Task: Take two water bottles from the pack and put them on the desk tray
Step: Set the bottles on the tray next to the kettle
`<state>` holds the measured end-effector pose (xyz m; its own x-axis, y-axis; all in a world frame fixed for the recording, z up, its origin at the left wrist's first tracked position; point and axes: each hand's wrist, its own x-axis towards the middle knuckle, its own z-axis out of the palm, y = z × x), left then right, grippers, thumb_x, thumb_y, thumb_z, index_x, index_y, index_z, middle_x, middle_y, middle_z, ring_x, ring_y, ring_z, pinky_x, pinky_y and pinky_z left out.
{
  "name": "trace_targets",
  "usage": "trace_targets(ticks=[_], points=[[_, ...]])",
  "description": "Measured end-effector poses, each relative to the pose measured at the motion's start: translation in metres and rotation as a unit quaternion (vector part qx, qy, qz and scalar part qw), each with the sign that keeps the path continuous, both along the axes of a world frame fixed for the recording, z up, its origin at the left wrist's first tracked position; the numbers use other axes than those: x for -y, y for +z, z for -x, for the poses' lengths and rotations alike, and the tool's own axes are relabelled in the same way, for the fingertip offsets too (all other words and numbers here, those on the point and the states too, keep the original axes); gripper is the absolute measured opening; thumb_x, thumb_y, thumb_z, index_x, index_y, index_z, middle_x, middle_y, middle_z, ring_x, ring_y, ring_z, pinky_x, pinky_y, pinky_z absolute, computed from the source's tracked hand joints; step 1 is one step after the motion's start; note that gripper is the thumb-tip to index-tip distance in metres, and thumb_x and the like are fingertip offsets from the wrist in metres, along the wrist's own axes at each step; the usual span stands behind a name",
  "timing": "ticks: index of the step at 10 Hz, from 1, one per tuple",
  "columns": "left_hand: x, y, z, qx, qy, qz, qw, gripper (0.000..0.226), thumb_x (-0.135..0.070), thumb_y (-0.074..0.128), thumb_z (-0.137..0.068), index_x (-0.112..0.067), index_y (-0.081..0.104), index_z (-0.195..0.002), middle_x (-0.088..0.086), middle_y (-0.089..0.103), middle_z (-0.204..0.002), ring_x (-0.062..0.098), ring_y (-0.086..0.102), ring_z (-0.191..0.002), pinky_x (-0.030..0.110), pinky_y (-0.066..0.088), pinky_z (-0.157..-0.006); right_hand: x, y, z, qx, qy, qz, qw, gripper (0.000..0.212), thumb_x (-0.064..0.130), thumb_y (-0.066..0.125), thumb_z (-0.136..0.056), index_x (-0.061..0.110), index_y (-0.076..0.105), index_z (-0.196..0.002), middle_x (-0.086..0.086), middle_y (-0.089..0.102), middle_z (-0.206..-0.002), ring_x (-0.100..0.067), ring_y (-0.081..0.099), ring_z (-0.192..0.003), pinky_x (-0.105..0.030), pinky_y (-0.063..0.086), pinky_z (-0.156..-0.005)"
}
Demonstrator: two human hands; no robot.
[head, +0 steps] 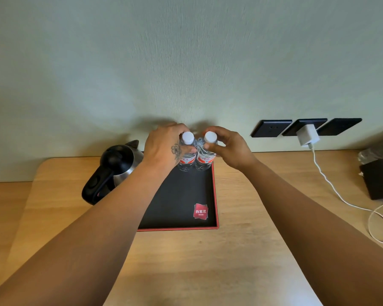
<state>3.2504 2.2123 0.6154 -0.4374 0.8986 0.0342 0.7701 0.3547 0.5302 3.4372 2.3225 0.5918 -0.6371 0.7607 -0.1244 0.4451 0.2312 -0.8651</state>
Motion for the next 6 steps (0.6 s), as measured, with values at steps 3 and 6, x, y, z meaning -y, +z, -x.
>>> trace_targets(ticks=[3, 6], points=[[0.005, -0.003, -0.003, -0.017, 0.024, 0.006, 1.0, 0.059, -0.051, 0.097, -0.074, -0.028, 0.075, -0.123, -0.002, 0.08, -0.114, 0.03, 0.074, -0.1, 0.042, 0.059, -0.083, 0.002, 0.002, 0.0, -0.013, -0.011, 0.034, 0.999, 0.044, 0.015, 0.079, -0.098, 0.013, 0.069, -0.141, -0.003, 0.073, -0.136, -0.022, 0.064, -0.131, -0.053, 0.056, -0.11], [0.029, 0.024, -0.006, 0.001, 0.062, -0.029, 0.998, 0.086, -0.069, 0.087, -0.074, -0.034, 0.053, -0.145, -0.013, 0.075, -0.131, 0.021, 0.076, -0.111, 0.045, 0.062, -0.088, 0.014, 0.015, -0.008, -0.03, -0.052, 0.022, 0.998, 0.053, 0.034, 0.074, -0.101, 0.021, 0.061, -0.151, 0.008, 0.066, -0.15, -0.011, 0.057, -0.142, -0.033, 0.049, -0.117]])
